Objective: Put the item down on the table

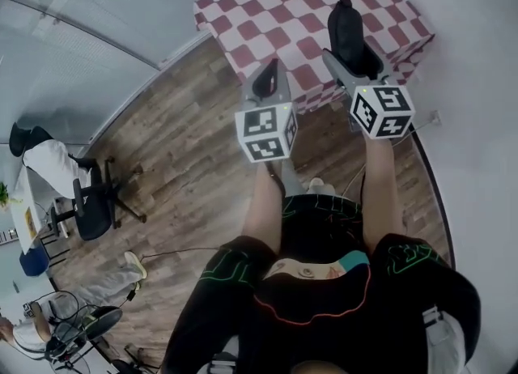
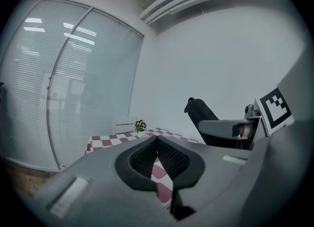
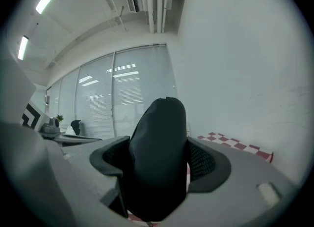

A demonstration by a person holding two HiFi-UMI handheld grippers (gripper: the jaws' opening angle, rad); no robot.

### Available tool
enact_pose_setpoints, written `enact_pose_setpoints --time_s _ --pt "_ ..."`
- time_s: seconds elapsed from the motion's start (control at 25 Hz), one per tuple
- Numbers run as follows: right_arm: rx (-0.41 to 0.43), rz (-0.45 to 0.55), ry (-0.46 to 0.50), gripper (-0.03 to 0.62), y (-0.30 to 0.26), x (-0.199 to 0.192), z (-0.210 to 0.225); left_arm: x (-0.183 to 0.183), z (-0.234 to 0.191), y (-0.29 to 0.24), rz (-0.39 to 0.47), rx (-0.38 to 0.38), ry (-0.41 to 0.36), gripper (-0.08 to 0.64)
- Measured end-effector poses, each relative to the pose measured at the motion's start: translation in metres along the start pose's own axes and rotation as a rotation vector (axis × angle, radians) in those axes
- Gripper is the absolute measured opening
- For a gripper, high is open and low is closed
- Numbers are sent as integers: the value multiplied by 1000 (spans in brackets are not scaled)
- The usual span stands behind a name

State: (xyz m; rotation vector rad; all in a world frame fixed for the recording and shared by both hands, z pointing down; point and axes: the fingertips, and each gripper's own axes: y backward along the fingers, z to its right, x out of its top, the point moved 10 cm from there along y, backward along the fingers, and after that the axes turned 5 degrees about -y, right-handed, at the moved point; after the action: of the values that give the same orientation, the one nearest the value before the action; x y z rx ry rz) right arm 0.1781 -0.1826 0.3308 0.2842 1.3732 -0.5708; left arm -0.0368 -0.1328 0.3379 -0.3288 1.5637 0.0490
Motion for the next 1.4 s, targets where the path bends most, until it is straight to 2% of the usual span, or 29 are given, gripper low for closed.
enact_pose_setpoints --time_s 0.12,0.28,0.56,0.88,1.12,1.4 --pt "-59 -4 -4 359 -31 3 15 -1 -17 -39 -23 -20 -4 9" --pt "-93 -14 -17 359 -75 2 18 -4 -46 -82 -53 -57 1 9" --pt "-154 -88 -31 359 -110 -12 22 -19 -76 -123 -108 -108 41 9" --pt "-205 -190 -31 359 -147 -38 15 -49 -109 -165 -193 -124 102 9" --pt "-208 -268 -30 359 -168 -55 18 -59 -118 -179 -219 -151 138 9" --pt "-178 -348 -47 359 -202 -77 37 -71 -128 -195 -257 -122 164 9"
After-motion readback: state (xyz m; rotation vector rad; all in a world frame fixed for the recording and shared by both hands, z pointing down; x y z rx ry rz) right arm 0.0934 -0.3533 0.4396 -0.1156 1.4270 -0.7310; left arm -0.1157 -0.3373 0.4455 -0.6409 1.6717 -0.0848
